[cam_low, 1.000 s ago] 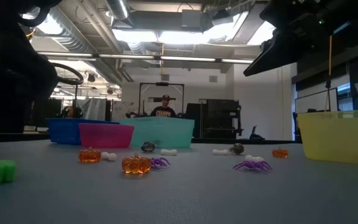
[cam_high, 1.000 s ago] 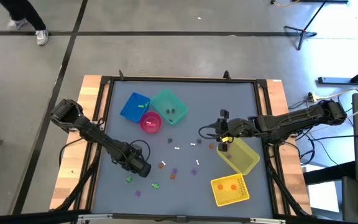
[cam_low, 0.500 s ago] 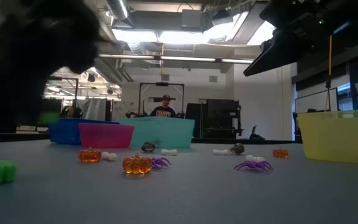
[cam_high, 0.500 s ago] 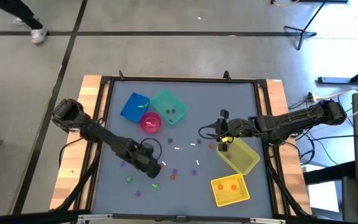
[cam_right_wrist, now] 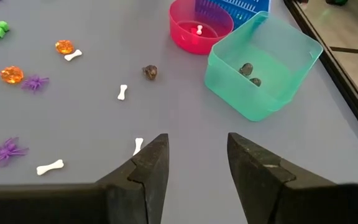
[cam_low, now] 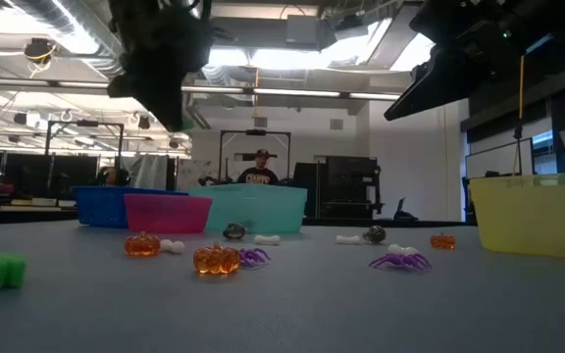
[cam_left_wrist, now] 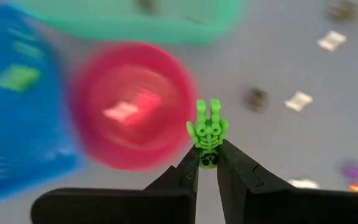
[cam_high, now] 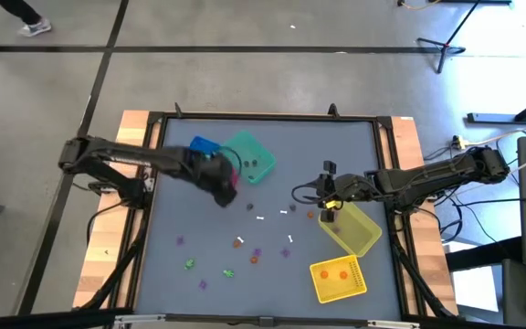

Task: Sort Halloween decoration
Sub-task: Put the green skeleton toy into the blue bin

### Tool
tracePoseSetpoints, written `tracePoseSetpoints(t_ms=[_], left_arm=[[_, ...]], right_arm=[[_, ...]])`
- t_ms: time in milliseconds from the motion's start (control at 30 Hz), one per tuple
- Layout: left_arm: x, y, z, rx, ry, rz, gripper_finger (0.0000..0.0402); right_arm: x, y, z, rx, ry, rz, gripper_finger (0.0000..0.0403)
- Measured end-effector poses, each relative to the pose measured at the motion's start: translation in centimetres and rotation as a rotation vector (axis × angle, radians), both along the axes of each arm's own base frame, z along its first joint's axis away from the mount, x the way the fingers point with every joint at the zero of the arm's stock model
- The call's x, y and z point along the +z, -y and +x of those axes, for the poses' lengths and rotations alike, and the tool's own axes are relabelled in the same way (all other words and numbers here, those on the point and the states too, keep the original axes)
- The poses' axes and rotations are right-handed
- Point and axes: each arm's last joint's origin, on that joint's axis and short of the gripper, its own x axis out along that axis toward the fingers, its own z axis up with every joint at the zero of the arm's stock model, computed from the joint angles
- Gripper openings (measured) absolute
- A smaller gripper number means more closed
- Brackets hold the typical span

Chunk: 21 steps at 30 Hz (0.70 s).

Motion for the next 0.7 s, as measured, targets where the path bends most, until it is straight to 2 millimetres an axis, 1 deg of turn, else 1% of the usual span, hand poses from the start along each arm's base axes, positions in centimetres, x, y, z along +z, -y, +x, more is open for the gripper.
tracePoseSetpoints(t_ms=[100,167,233,333,433,567,700], left_arm=[[0.8,-2.5,-1.8,0.044,-0.067,0.097,0.0023],[1.1,-3.8,-2.9,0.071,-0.131,0.164,0.0023],[1.1,-5.0,-3.7,0.091,-0.199,0.21,0.0023],[0.7,-6.2,-4.4,0.109,-0.263,0.225,0.0023],[-0.6,-6.9,-4.8,0.135,-0.29,0.222,0.0023],[-2.2,-7.1,-5.5,0.122,-0.344,0.214,0.0023],[-3.1,-7.3,-5.8,0.123,-0.363,0.216,0.0041]], right_arm=[[0.0,0.0,0.0,0.0,0.001,0.0,0.0161],[0.0,0.0,0.0,0.0,0.001,0.0,0.0161],[0.0,0.0,0.0,0.0,0.002,0.001,0.0161],[0.0,0.0,0.0,0.0,0.003,0.001,0.0161],[0.0,0.0,0.0,0.0,0.003,0.001,0.0161],[0.0,0.0,0.0,0.0,0.003,0.001,0.0161],[0.0,0.0,0.0,0.0,0.003,0.001,0.0161]])
